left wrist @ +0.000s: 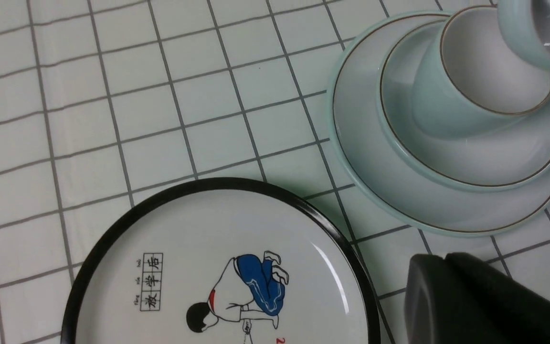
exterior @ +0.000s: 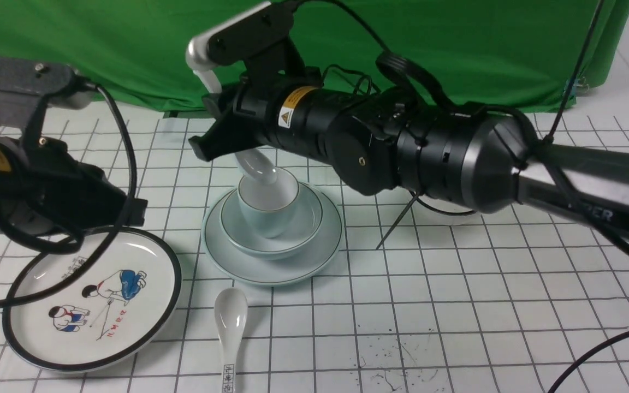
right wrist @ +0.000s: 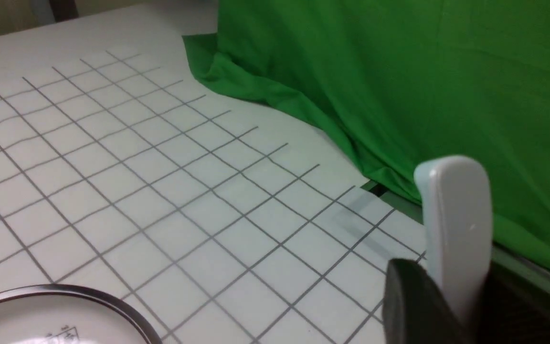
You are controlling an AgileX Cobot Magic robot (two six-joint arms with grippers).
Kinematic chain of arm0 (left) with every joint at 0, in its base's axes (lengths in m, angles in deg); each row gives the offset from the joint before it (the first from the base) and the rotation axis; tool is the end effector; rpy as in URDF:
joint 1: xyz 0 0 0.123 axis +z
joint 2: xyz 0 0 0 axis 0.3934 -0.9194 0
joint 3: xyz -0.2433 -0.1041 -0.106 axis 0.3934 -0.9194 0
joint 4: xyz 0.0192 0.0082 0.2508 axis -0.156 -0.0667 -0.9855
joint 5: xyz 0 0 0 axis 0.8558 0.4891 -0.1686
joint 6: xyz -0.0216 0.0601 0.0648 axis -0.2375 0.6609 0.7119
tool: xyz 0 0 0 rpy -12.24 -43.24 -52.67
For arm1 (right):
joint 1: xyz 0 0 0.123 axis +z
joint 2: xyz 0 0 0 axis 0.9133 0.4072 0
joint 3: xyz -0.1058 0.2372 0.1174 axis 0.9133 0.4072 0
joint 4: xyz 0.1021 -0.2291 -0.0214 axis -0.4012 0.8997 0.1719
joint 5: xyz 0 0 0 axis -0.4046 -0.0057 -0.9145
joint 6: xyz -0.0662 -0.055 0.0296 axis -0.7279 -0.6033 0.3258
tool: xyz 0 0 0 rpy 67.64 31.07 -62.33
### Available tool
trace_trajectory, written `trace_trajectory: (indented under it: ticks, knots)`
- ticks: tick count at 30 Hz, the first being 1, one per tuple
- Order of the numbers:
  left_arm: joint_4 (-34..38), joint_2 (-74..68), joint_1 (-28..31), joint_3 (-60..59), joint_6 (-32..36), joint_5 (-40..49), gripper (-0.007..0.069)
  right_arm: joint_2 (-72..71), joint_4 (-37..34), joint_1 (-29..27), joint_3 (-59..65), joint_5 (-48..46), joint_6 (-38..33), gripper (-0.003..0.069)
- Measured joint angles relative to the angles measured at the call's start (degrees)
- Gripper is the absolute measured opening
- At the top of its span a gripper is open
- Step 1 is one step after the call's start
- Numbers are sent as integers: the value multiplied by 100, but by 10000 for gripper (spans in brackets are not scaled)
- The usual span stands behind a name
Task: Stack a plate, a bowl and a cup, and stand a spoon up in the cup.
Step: Use the right arm to put the blue soup spoon into the blue teacup in the middle
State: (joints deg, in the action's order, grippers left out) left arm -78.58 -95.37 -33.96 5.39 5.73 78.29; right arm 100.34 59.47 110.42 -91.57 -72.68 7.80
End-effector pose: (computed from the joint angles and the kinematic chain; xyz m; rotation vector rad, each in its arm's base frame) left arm 0.2314 -0.0485 0.3135 0.2511 2.3123 -0.1461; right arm 0.3548 0.3459 0.2780 -0.7065 1.6787 0.5151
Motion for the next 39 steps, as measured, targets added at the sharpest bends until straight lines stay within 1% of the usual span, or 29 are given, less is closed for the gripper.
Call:
trace_trajectory:
  ticks: [10, 17, 21, 22, 25, 26, 27, 28, 29, 30, 33, 34, 36, 39]
  knots:
    - [-63, 339, 0, 0, -15, -251, -32, 413, 0, -26, 30, 336, 0, 163]
    - [-63, 852, 0, 0, -15, -492, -32, 462, -1, -194, 135, 384, 0, 163]
    - [-63, 941, 0, 0, -15, -547, -32, 466, -1, -194, 197, 372, 0, 168]
    - [-63, 941, 0, 0, -15, -547, -32, 466, -1, -194, 211, 372, 0, 181]
    - [-63, 941, 0, 0, -15, -547, -32, 469, -7, -194, 218, 372, 0, 258]
    - [-63, 941, 0, 0, -15, -547, -32, 469, -7, -194, 218, 372, 0, 287]
    - [-63, 941, 0, 0, -15, -547, -32, 469, -7, -194, 218, 372, 0, 339]
    - [-63, 941, 0, 0, -15, -547, -32, 469, -7, -194, 218, 372, 0, 349]
    - [-63, 944, 0, 0, -15, -547, -32, 463, -7, -194, 218, 363, -8, 374]
    - [-63, 963, 0, 0, -15, -547, -32, 449, -7, -194, 218, 329, -29, 378]
    - [-63, 1073, 0, 0, -15, -499, -32, 322, -7, -194, 222, 133, -195, 356]
    - [-63, 1270, 0, -5, -20, -404, -32, 83, -7, -194, 222, -91, -417, 297]
    - [-63, 1514, 0, -72, -41, -348, -32, -198, -7, -200, 222, -274, -589, 219]
    - [-63, 2216, 0, -437, -43, -353, -32, -865, -7, -212, 222, -789, -752, 60]
